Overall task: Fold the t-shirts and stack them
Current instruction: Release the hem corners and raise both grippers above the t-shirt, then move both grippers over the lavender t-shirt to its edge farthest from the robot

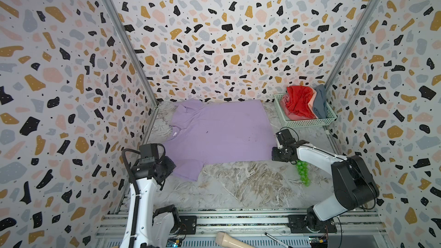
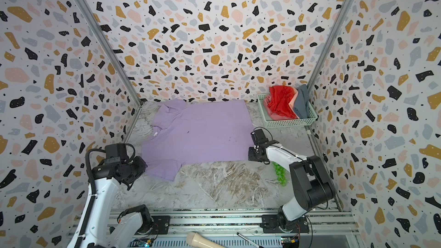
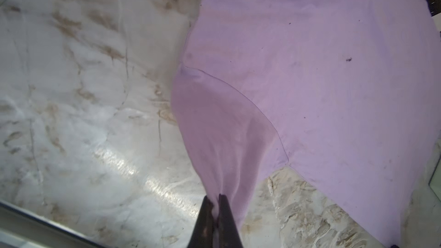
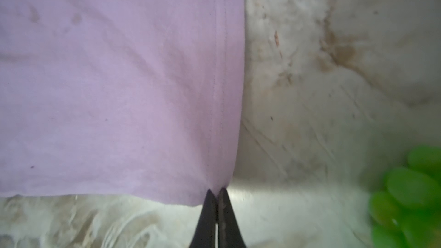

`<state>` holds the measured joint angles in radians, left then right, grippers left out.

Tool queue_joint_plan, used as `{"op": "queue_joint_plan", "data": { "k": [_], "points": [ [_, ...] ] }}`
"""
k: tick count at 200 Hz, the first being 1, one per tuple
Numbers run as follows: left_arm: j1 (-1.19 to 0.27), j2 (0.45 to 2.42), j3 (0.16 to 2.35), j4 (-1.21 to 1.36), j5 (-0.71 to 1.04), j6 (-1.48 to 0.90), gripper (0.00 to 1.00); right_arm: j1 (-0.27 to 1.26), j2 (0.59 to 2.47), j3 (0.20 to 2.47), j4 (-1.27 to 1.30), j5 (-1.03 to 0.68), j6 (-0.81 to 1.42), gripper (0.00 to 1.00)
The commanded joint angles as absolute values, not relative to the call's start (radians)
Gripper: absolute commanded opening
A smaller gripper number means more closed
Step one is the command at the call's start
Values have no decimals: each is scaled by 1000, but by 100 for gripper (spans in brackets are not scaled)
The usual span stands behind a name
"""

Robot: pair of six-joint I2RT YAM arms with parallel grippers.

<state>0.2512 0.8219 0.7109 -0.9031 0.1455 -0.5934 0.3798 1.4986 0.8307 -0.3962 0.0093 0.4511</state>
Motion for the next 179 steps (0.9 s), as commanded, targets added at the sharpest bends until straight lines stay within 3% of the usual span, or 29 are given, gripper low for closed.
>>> {"op": "queue_joint_plan", "data": {
  "k": [1, 16, 27, 32, 39, 48, 88, 116, 144, 179],
  "points": [
    [226, 757, 640, -1029, 136, -643, 0, 376, 1442, 789, -518, -12, 428, 0],
    [206, 701, 653, -1080, 110, -670, 1, 376, 1444, 768, -524, -8, 436, 2],
    [203, 674, 679, -1102, 102, -681, 28, 376, 1454, 777, -531, -6, 440, 17],
    [202, 666, 696, -1106, 102, -683, 37, 376, 1457, 788, -537, -1, 444, 29],
    [202, 663, 724, -1101, 102, -687, 44, 376, 1457, 812, -546, 9, 450, 43],
    [202, 673, 765, -1083, 103, -689, 51, 376, 1448, 849, -553, 13, 447, 48],
    [193, 803, 910, -940, 164, -691, 57, 376, 1403, 1042, -534, 28, 443, 54],
    [188, 922, 910, -722, 236, -678, 65, 377, 1420, 1081, -344, -46, 454, 60],
    [185, 1115, 917, -475, 340, -666, 72, 377, 1571, 1187, -202, -128, 432, 63],
    [174, 1394, 1003, -285, 404, -642, 74, 371, 1797, 1353, -71, -193, 396, 66]
  ]
}}
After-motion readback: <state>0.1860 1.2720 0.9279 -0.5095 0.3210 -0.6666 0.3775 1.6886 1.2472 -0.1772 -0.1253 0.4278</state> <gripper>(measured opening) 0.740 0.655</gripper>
